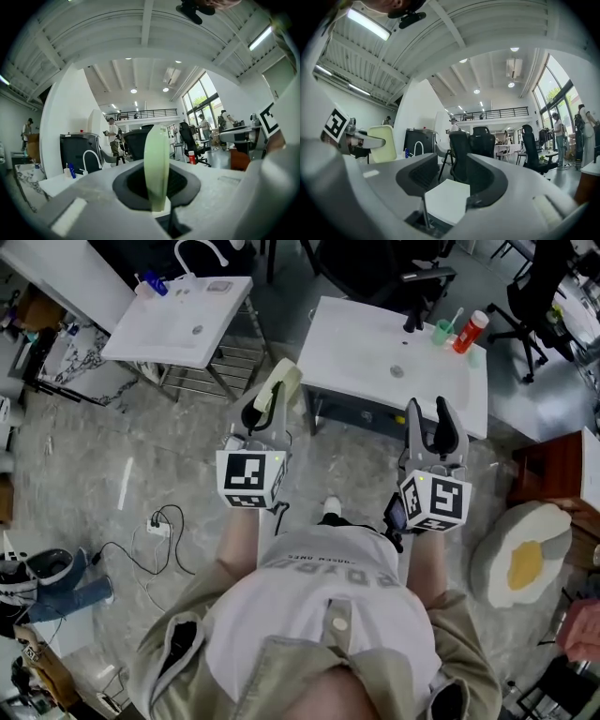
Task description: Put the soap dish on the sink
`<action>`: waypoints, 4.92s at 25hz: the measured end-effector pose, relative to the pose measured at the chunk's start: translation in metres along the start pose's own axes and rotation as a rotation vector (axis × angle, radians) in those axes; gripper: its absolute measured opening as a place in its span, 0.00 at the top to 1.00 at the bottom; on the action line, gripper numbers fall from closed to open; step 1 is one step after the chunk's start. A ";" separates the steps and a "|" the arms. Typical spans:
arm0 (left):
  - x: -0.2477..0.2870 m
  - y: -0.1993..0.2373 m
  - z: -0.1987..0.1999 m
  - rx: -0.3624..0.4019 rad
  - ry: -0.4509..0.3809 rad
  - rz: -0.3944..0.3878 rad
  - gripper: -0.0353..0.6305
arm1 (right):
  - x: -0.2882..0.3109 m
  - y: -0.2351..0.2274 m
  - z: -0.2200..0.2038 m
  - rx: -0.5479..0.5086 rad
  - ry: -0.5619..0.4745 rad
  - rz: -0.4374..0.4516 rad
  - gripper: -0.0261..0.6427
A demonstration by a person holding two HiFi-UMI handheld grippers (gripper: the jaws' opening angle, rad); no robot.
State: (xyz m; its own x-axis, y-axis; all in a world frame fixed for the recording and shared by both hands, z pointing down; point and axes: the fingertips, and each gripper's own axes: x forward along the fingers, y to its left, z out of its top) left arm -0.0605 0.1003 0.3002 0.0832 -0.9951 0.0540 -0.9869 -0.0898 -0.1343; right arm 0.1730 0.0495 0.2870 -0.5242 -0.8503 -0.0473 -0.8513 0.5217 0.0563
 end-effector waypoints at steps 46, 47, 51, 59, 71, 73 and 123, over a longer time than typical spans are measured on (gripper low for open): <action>0.239 0.077 -0.065 -0.404 0.051 -0.303 0.91 | 0.229 0.027 -0.075 0.135 0.189 -0.054 0.65; 0.242 0.074 -0.068 -0.433 0.054 -0.313 0.91 | 0.233 0.029 -0.079 0.139 0.201 -0.048 0.65; 0.249 0.063 -0.079 -0.536 0.064 -0.351 0.91 | 0.244 0.040 -0.095 0.222 0.230 -0.015 0.65; 0.257 0.041 -0.097 -0.637 0.110 -0.414 0.91 | 0.261 0.050 -0.132 0.398 0.310 0.049 0.63; 0.293 0.024 -0.110 -0.722 0.169 -0.426 0.91 | 0.288 0.041 -0.188 0.615 0.427 0.090 0.63; 0.300 0.020 -0.111 -0.739 0.172 -0.423 0.91 | 0.294 0.037 -0.191 0.628 0.432 0.102 0.65; 0.354 -0.007 -0.190 -0.533 0.427 -0.574 0.65 | 0.330 -0.049 -0.266 0.809 0.661 -0.069 0.93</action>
State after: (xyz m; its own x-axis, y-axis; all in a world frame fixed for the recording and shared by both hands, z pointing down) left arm -0.0509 -0.2429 0.5084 0.6304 -0.6930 0.3498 -0.7515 -0.4318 0.4988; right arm 0.0481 -0.2751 0.5335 -0.5643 -0.6217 0.5432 -0.7683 0.1545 -0.6212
